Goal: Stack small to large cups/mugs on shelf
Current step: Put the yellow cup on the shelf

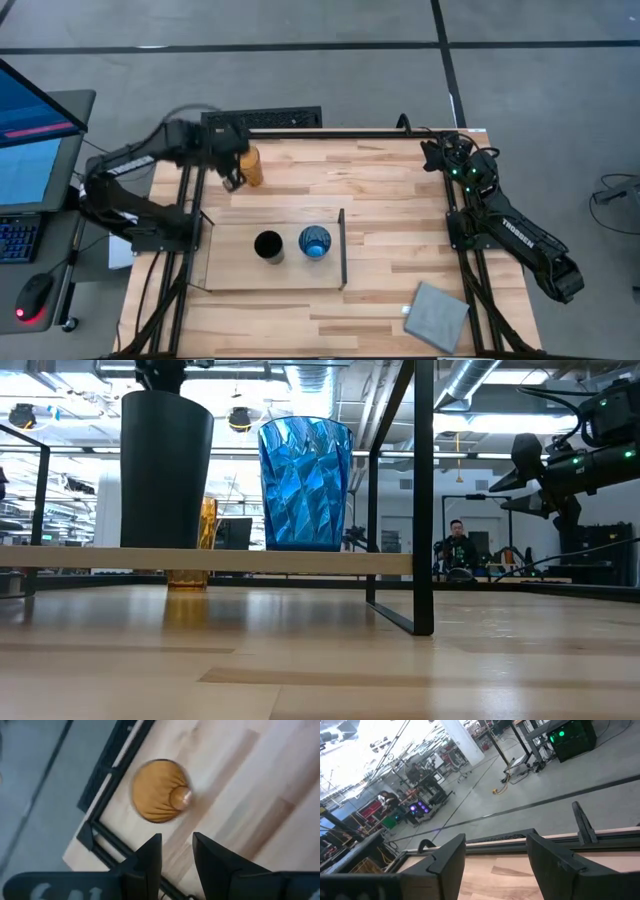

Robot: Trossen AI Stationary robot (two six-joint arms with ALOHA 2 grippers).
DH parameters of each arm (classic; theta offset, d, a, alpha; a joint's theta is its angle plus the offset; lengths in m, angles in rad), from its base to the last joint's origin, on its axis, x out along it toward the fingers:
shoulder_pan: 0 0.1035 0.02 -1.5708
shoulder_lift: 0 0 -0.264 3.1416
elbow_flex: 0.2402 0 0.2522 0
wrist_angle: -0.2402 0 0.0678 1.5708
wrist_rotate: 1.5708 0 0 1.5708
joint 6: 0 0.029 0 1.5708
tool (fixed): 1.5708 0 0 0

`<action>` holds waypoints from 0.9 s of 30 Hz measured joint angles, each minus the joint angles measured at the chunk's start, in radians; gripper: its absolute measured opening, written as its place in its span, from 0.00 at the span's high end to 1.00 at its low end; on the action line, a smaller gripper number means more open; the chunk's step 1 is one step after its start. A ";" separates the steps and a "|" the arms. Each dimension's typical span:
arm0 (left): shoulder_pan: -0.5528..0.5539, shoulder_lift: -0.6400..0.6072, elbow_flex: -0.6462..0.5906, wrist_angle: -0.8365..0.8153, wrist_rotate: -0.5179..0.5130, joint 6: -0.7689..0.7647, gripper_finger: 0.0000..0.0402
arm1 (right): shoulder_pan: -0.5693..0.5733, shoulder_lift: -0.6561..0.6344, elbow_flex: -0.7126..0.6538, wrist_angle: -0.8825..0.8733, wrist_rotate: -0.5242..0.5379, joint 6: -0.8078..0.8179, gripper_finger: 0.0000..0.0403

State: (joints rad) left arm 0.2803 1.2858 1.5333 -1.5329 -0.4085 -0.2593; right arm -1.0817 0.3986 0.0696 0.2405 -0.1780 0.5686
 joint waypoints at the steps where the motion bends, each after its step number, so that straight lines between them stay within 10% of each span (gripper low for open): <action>1: 0.056 -0.002 0.000 0.025 0.029 0.025 0.75 | 0.000 0.000 0.000 0.000 0.000 0.000 0.43; 7: 0.371 0.010 0.000 0.178 0.301 0.146 0.75 | 0.000 0.000 0.000 0.000 0.000 0.042 0.43; 13: 0.556 0.064 -0.013 0.190 0.338 0.130 0.75 | 0.000 0.000 0.000 0.000 0.000 0.043 0.43; 27: 0.607 0.110 -0.284 0.308 0.393 0.135 0.75 | 0.000 0.000 0.000 0.000 0.000 0.043 0.43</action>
State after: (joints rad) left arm 0.8875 1.3960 1.2498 -1.2247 -0.0158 -0.1247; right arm -1.0817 0.3985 0.0696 0.2405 -0.1780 0.6121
